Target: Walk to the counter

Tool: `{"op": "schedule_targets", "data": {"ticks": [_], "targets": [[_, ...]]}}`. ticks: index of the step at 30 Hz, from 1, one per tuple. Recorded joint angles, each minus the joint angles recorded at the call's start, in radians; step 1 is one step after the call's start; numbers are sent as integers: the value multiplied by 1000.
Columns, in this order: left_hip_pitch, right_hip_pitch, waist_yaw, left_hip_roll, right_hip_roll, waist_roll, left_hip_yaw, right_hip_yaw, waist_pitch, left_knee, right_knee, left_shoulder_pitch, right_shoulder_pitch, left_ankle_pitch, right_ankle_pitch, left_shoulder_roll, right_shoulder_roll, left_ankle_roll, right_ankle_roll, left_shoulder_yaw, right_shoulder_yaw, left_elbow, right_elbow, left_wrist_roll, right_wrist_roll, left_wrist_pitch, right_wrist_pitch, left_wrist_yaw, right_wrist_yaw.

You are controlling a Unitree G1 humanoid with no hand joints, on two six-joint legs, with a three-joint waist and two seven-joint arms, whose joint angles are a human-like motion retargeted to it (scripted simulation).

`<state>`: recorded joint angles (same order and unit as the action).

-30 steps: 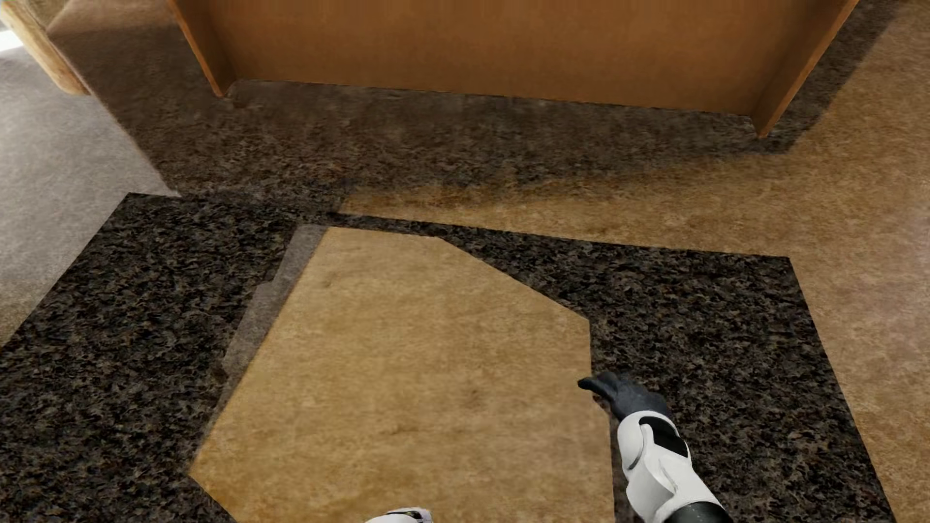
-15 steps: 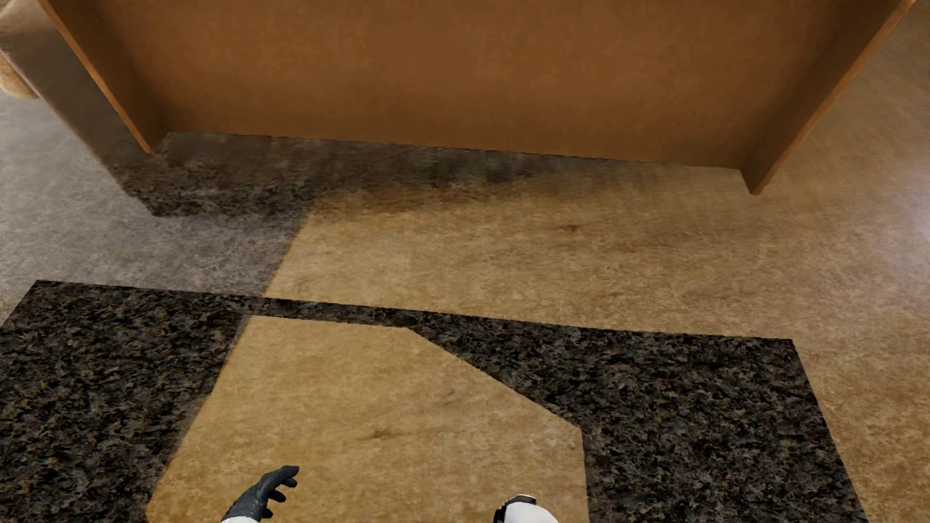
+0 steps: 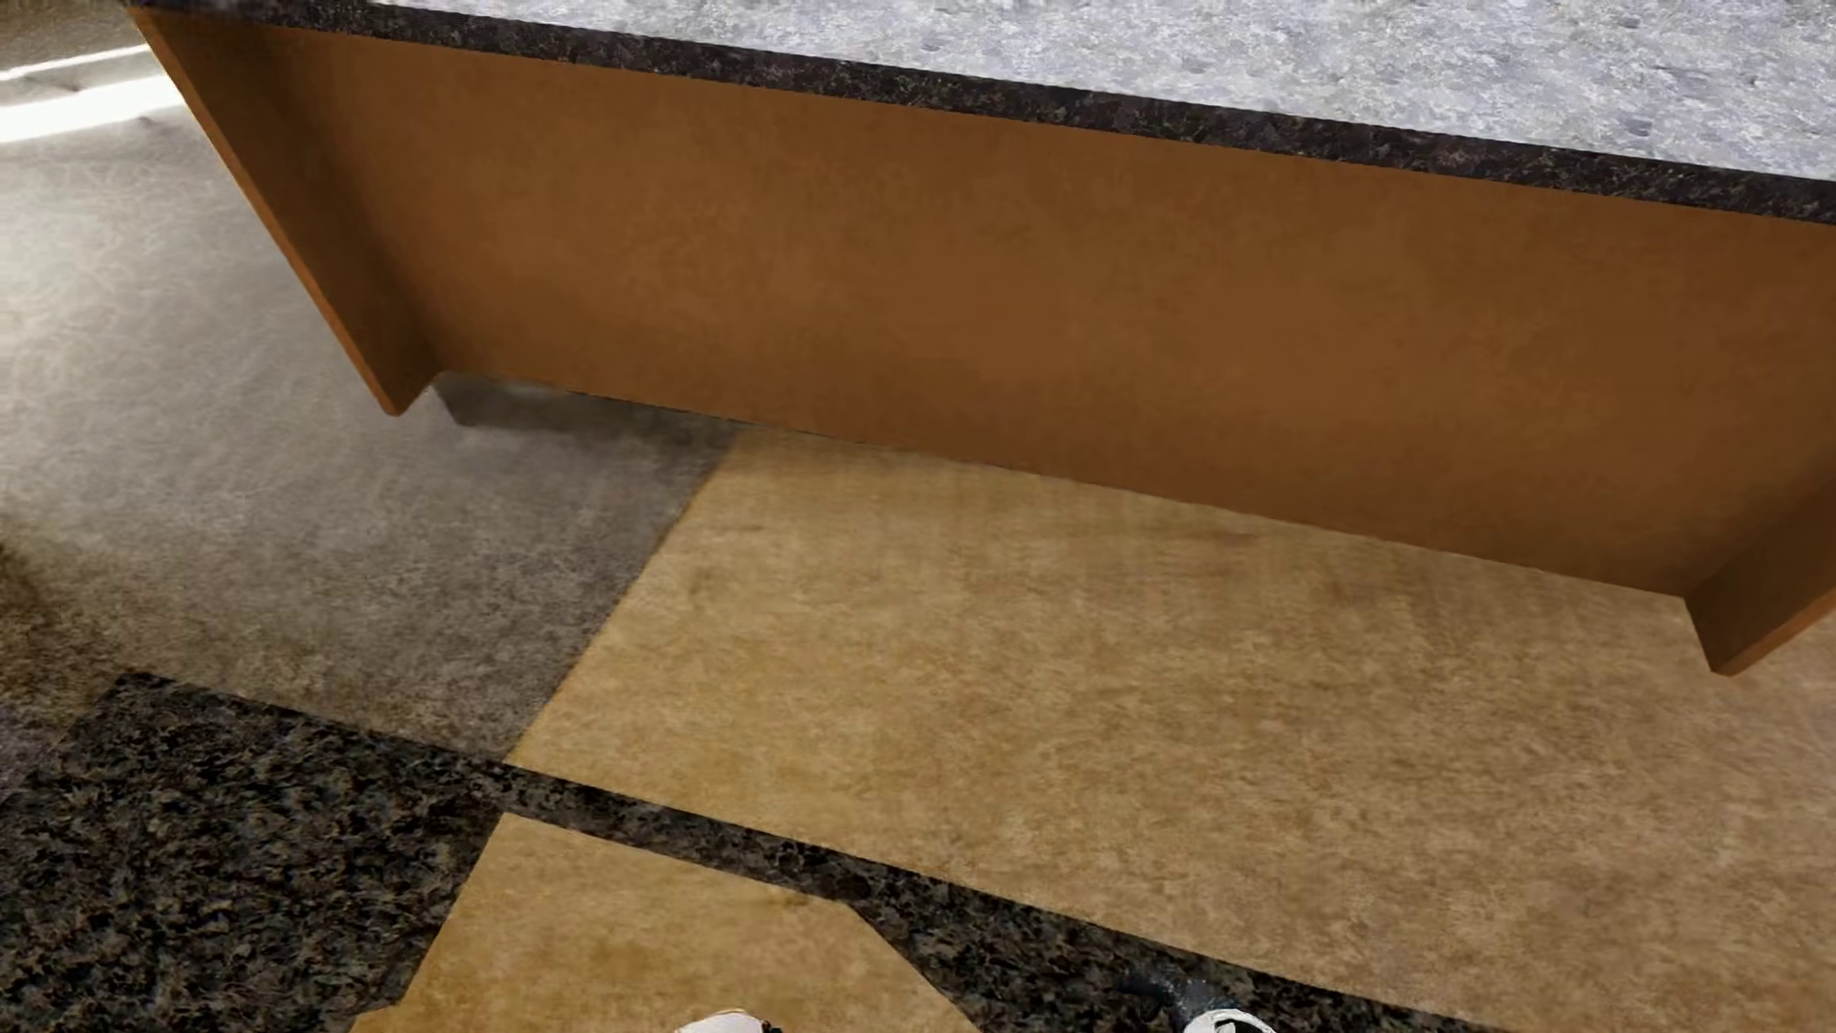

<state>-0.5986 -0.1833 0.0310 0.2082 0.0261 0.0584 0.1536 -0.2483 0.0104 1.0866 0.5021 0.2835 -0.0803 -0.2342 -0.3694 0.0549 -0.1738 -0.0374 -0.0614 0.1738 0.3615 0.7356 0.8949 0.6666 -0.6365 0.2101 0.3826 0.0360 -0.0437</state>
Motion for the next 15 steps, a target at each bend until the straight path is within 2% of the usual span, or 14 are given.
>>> {"op": "schedule_targets", "data": {"ticks": [1, 2, 3, 4, 5, 6, 7, 9, 10, 11, 12, 13, 14, 15], "targets": [[-3, 37, 12, -7, 7, 4, 62, 16, -5, -167, -19, 28, -56, 6, -25, 3, -12, 17, 8, 3, 20, 24, -26, 7, -7, 15, -25, -13, 10], [3, 72, 22, -27, 11, 5, 109, 33, -12, -366, -41, 54, -106, 45, -47, 9, -24, 1, 16, -2, 39, 46, -57, 21, -12, 31, -55, -35, 5], [31, 110, 29, -39, 11, 5, 169, 49, -19, -575, -70, 80, -146, 120, -63, 9, -35, 20, 25, -7, 53, 65, -93, 35, -12, 39, -84, -53, -11], [80, 146, 31, -25, 5, 6, 299, 62, -27, -715, -93, 105, -176, 194, -77, -2, -48, 82, 36, 0, 64, 85, -125, 38, -11, 50, -104, -59, -30], [115, 172, 36, -28, -5, 3, 336, 80, -31, -719, -83, 127, -195, 163, -95, -18, -55, 187, 48, 14, 72, 111, -154, 37, -8, 67, -119, -61, -42], [132, 186, 41, -28, -23, -3, 341, 92, -30, -671, -30, 133, -194, 114, -86, -32, -54, 216, 64, 24, 51, 143, -182, 35, 8, 80, -119, -68, -62], [147, 184, 46, -29, -43, -11, 337, 89, -25, -620, 46, 122, -166, 72, -48, -31, -39, 205, 72, 24, 4, 185, -213, 52, 38, 107, -113, -85, -97], [197, 115, 49, -29, -80, -25, 350, 106, -16, -579, 250, 90, -85, 9, 162, -47, 21, 181, 87, 15, -74, 192, -236, 85, 93, 113, -95, -106, -154], [237, 49, 48, -46, -105, -32, 370, 132, -11, -607, 386, 77, -60, -7, 268, -63, 23, 176, 134, 23, -59, 163, -234, 83, 91, 87, -98, -108, -127], [281, -25, 46, -69, -144, -42, 383, 143, -5, -640, 539, 62, -35, -21, 334, -79, 6, 173, 179, 40, -20, 124, -226, 63, 60, 47, -104, -91, -74], [318, -98, 43, -94, -212, -56, 391, 129, 5, -658, 679, 37, -10, -35, 350, -89, -15, 171, 181, 59, 20, 86, -212, 36, 11, 15, -111, -63, -11], [345, -172, 37, -113, -283, -72, 391, 109, 14, -660, 788, 0, 22, -54, 322, -88, -19, 165, 135, 69, 20, 57, -192, 23, -6, -3, -103, -24, 17], [366, -239, 27, -128, -337, -88, 380, 89, 22, -658, 851, -45, 59, -72, 306, -76, -6, 155, 80, 70, -9, 40, -156, 27, 11, -5, -73, 23, 4], [381, -296, 14, -137, -366, -101, 359, 68, 27, -648, 865, -104, 98, -90, 295, -64, 10, 143, 63, 60, -48, 26, -108, 37, 46, 15, -35, 53, -21]]}}
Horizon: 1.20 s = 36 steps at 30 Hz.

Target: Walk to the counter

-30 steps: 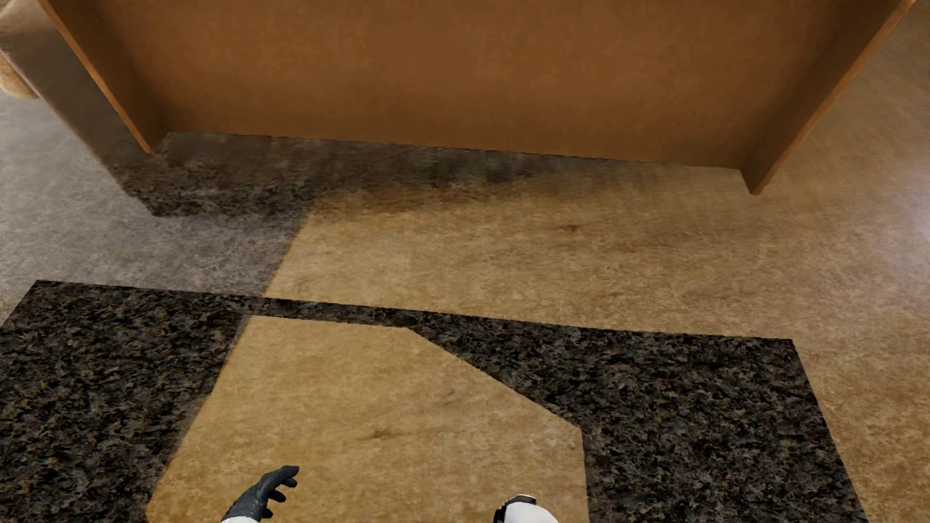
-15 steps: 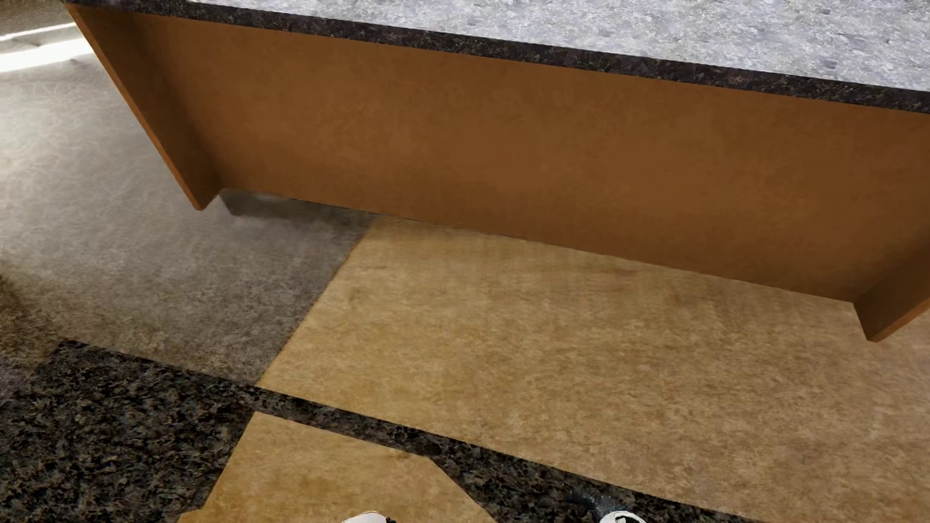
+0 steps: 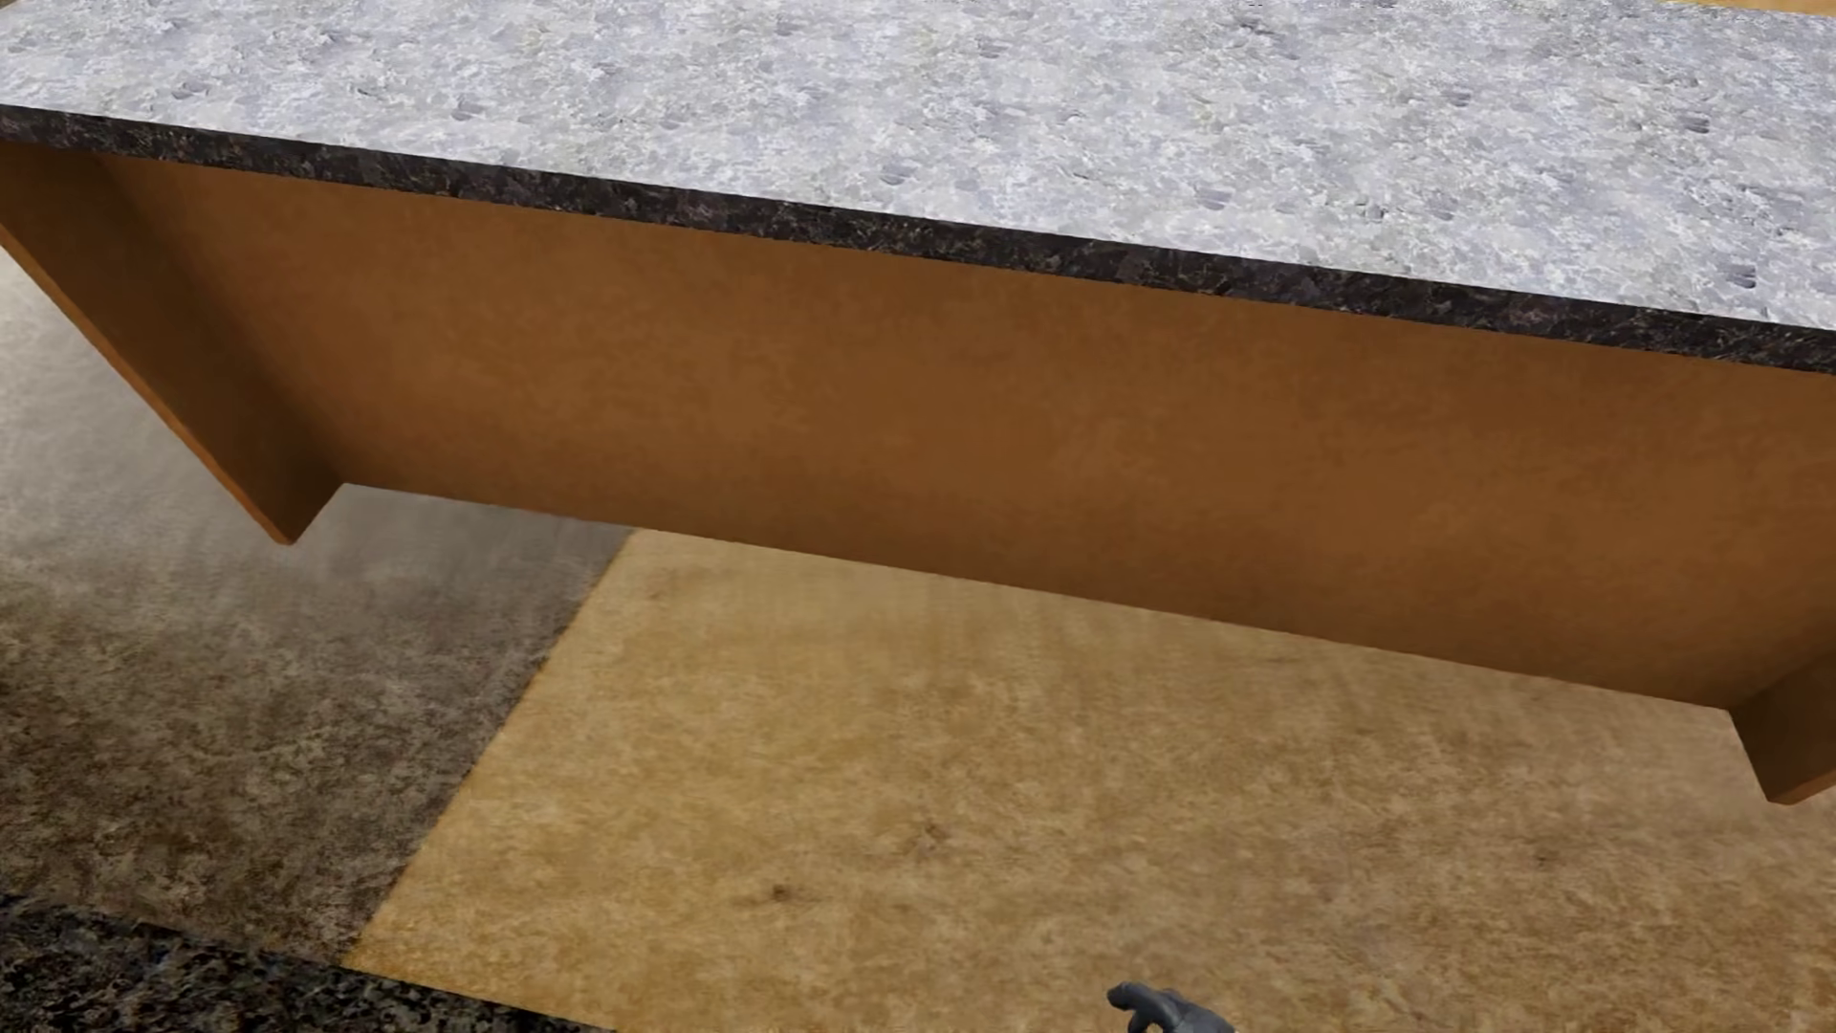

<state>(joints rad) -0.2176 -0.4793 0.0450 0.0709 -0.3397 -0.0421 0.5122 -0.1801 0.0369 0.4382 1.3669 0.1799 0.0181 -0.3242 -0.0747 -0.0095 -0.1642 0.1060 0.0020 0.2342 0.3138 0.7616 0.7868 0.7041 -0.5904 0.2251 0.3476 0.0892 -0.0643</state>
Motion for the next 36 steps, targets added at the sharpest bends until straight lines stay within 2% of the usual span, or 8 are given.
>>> {"op": "schedule_targets", "data": {"ticks": [7, 9, 14, 18, 23, 25, 29, 36], "targets": [[97, -86, -60, -55, 84, -43, -164, -112, -20, -3, -862, -227, 273, -115, -4, 57, -56, -88, 12, -147, -5, -87, 137, 16, 54, -142, 81, -19, 133], [120, -32, -61, -40, 94, -46, -214, -147, -31, 13, -956, -219, 355, -144, 78, 64, -6, -124, -98, -166, -57, -129, 112, -6, 100, -164, 73, 0, 77], [-67, 93, -49, 141, 190, 14, -390, -231, -22, 551, -883, -89, 208, 136, -67, 74, 28, -241, -109, -123, 121, -47, 155, -25, -30, -64, 66, -16, 223], [-236, 162, -33, 208, 273, 77, -491, -206, -11, 821, -852, 13, 13, 112, -139, 82, 27, -216, -106, -31, 13, 109, 65, -22, 0, 58, 13, 3, -37], [-179, 192, -13, 170, 326, 122, -437, -96, -31, 228, -888, 148, -255, 35, -167, 76, -21, -222, -80, -27, 62, 140, -14, -3, -29, 45, -54, -169, -34], [-126, 192, -10, 193, 341, 137, -350, -73, -43, 156, -895, 165, -285, -22, -175, 75, -32, -153, -73, -25, 66, 105, -68, 15, -32, 37, -86, -163, -63], [-74, 205, -12, 156, 306, 135, -324, -76, -61, 38, -920, 77, -190, 14, -182, 88, -8, -198, -56, -49, -22, 48, -116, 48, 22, 33, -86, -146, -110], [-6, 287, -28, 60, 227, 94, -391, -168, -85, -88, -973, -58, 60, 53, -196, 59, 65, -199, -27, -92, 34, -130, 215, -11, 54, -83, 90, -37, 81]]}}
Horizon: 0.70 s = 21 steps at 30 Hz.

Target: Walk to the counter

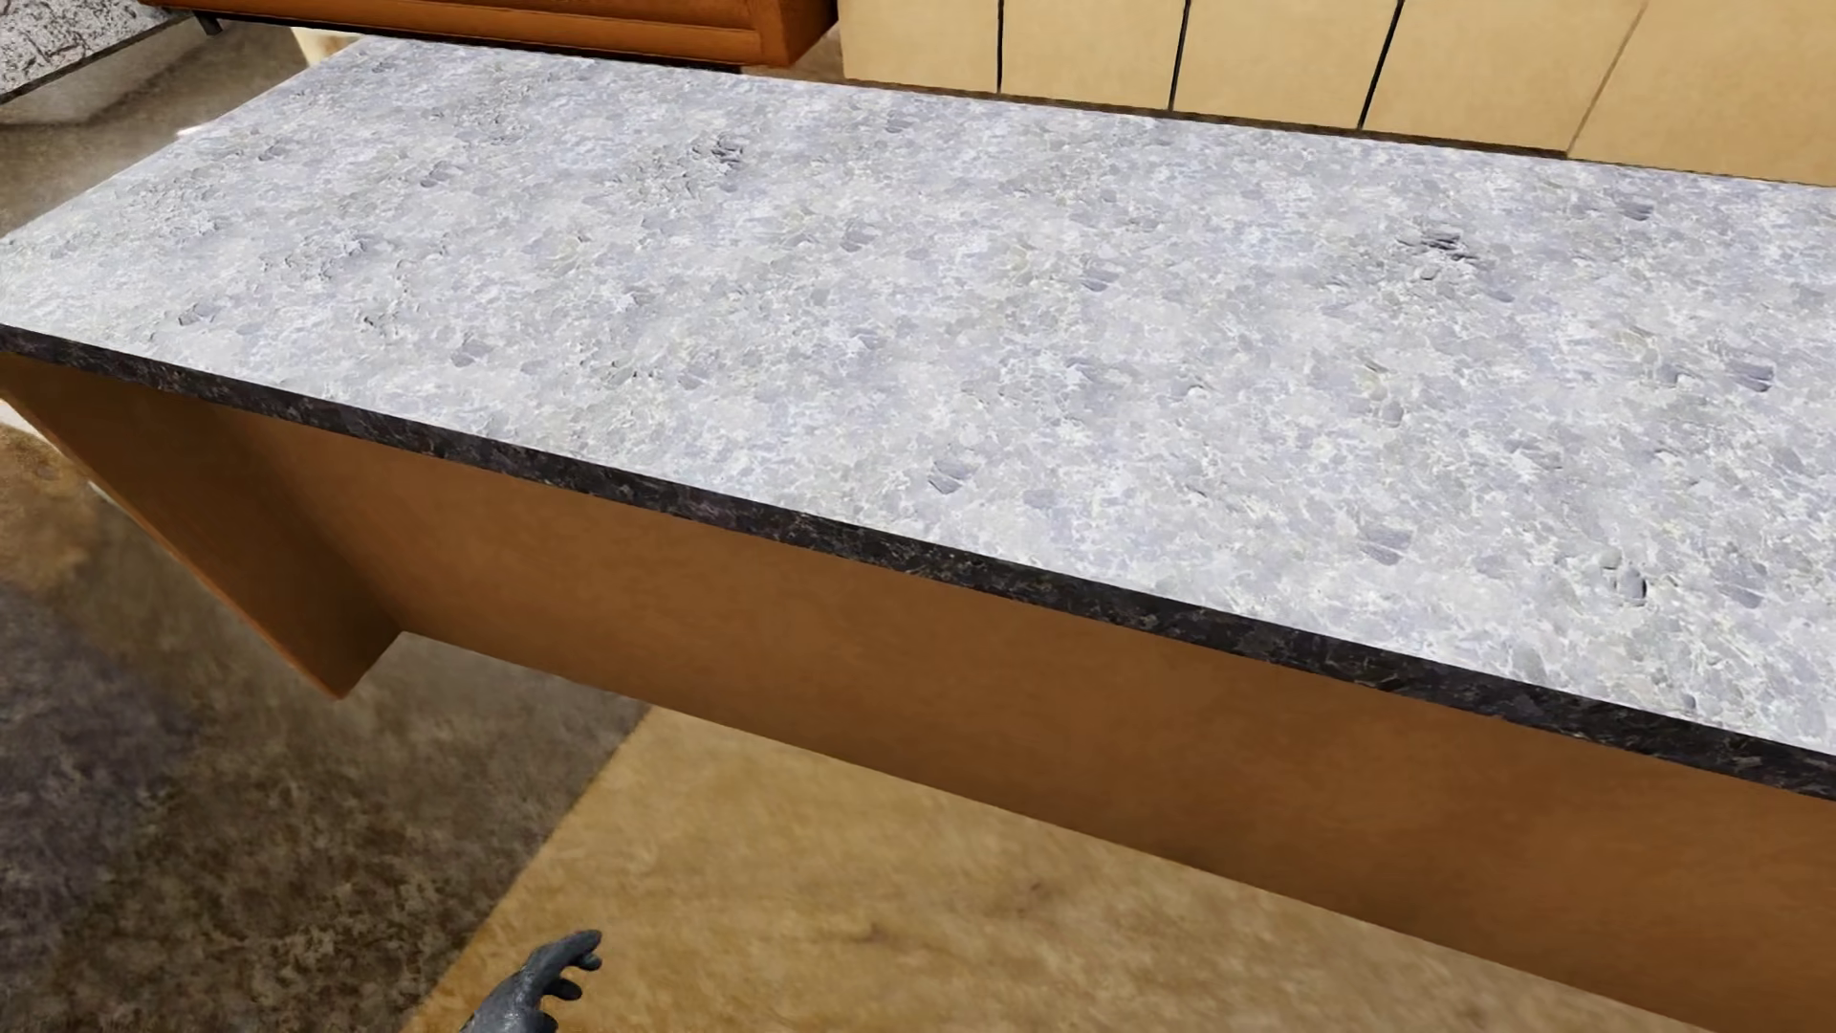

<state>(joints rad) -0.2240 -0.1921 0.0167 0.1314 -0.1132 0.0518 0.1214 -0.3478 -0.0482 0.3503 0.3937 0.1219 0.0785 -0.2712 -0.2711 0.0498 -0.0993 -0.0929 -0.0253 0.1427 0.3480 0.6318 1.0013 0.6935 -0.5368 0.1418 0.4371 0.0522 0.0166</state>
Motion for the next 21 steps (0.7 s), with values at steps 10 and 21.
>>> {"op": "schedule_targets", "data": {"ticks": [10, 21], "targets": [[31, 11, -27, 1, -6, -39, 42, 40, 15, 25, 17, 51, 143, -40, -19, -34, -9, 8, 17, 60, -13, 207, -77, -22, -15, 145, -16, -34, 16], [4, -29, 6, 36, 26, -41, 90, 92, 29, 55, 20, 74, -124, -53, -7, -36, -62, 11, 15, 124, 12, 155, -239, 16, -54, 91, -122, -44, -98]]}}
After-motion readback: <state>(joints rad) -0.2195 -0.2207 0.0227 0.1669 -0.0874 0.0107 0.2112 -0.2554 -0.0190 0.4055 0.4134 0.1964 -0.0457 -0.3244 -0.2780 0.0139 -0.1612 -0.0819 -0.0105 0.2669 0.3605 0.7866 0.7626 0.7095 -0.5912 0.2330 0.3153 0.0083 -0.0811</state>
